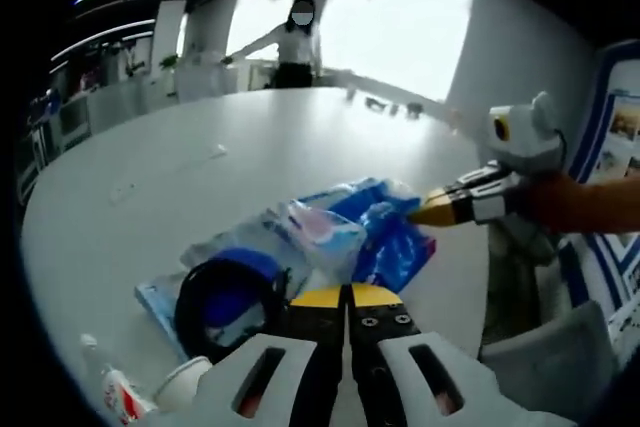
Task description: Arrange the tabletop items into an orderly group along one side of the table until the central work area is clear of visible clutter.
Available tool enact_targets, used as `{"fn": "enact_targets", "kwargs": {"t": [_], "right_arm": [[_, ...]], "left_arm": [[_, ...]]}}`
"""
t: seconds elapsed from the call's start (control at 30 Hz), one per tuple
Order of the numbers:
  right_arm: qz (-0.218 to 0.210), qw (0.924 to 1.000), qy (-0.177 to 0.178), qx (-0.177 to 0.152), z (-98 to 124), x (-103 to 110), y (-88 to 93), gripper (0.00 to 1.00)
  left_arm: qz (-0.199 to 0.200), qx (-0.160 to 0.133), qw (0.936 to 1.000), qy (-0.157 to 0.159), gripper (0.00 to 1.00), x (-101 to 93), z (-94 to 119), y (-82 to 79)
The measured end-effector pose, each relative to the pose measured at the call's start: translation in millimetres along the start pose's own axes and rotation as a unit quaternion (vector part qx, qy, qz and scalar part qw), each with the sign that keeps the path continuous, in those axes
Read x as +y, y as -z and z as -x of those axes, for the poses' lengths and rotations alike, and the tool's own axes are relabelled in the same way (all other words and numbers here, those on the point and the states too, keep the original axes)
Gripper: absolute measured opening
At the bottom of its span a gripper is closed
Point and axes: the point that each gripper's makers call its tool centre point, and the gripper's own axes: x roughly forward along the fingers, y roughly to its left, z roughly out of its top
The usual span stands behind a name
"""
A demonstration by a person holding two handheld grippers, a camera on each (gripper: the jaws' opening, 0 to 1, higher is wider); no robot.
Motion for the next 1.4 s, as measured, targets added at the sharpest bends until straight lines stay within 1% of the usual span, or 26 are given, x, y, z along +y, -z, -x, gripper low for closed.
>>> {"fn": "enact_targets", "kwargs": {"t": [0.2,0.4,0.5,0.7,0.87,1.1,1.3,1.4], "right_arm": [[0.007,0.9999,0.008,-0.003,0.7,-14.8,-9.2,0.0],[0.01,0.9998,0.015,-0.004,1.6,-31.3,-13.9,0.0],[0.009,0.9998,0.017,-0.006,3.2,-37.0,-16.4,0.0],[0.009,0.9996,0.027,-0.007,4.2,-56.5,-20.1,0.0],[0.01,0.9995,0.03,-0.005,3.0,-69.4,-20.8,0.0],[0.014,0.9995,0.028,0.003,-3.3,-82.5,-18.6,0.0],[0.016,0.9996,0.022,0.011,-12.0,-95.2,-16.3,0.0],[0.017,0.9996,0.017,0.016,-19.6,-101.8,-14.0,0.0]], "left_arm": [[-0.004,-0.001,1.0,0.002,0.0,-2.2,-13.0,-11.4],[-0.006,-0.001,1.0,0.005,0.0,-4.2,-23.2,-20.7],[-0.008,0.0,1.0,0.004,0.0,-5.0,-31.3,-25.4],[-0.008,0.0,1.0,0.002,0.0,-9.3,-46.7,-35.0],[-0.003,0.005,1.0,-0.004,0.0,-10.1,-59.7,-37.9],[0.009,0.015,0.9997,-0.019,0.0,-9.1,-76.0,-34.1],[0.021,0.024,0.9988,-0.037,0.0,-6.0,-89.9,-30.8],[0.032,0.029,0.9977,-0.051,0.0,-2.2,-96.7,-28.3]]}}
